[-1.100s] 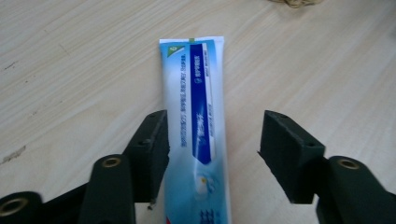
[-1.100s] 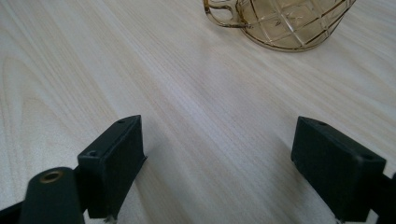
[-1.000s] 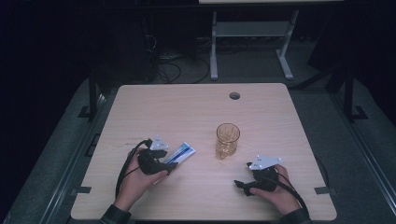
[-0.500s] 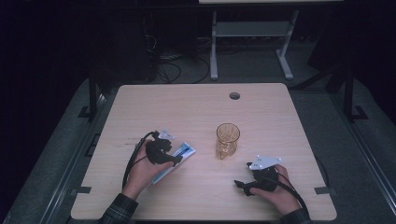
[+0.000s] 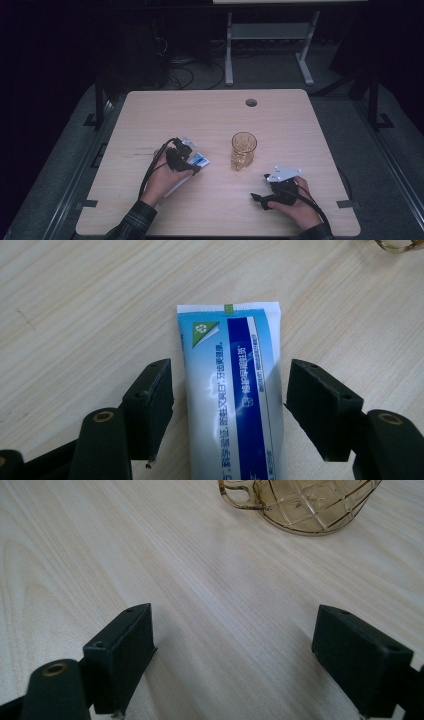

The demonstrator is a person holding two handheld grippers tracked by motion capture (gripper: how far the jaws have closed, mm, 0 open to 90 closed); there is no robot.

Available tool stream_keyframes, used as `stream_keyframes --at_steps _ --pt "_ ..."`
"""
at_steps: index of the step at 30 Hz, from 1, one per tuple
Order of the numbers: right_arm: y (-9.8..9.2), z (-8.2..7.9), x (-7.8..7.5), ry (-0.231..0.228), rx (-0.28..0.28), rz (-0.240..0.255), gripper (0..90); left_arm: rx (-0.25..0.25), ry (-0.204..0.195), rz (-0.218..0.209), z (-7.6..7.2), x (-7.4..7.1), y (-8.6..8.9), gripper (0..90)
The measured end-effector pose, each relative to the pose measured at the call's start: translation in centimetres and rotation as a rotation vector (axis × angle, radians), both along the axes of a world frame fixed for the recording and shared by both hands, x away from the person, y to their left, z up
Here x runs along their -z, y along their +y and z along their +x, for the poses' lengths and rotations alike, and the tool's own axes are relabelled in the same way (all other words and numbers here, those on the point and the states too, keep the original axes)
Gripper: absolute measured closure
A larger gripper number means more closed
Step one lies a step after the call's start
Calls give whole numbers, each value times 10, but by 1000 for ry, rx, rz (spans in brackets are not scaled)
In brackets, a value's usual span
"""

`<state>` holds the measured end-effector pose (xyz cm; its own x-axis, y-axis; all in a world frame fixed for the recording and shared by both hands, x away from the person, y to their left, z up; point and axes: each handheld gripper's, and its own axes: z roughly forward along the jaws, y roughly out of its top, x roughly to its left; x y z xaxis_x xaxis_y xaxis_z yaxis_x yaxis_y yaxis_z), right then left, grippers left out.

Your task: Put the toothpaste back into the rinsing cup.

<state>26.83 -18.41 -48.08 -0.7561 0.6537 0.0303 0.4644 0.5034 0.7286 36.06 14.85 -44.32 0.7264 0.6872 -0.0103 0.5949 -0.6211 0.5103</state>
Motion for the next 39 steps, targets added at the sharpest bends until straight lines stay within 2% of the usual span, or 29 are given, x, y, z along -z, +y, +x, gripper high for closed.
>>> stream_keyframes --at_steps 5,16,28,34,39 --pt "0 0 0 0 -1 -1 162 5 9 37 1 6 -3 350" --pt "0 0 0 0 0 -2 162 6 5 27 -1 6 -3 429" --pt "0 0 0 0 0 -2 162 20 20 58 -4 1 -5 612" --pt "0 0 0 -1 -2 -2 162 19 12 53 -5 -2 -4 670" --pt "0 0 0 0 -2 -1 162 17 35 -4 -3 -4 4 691"
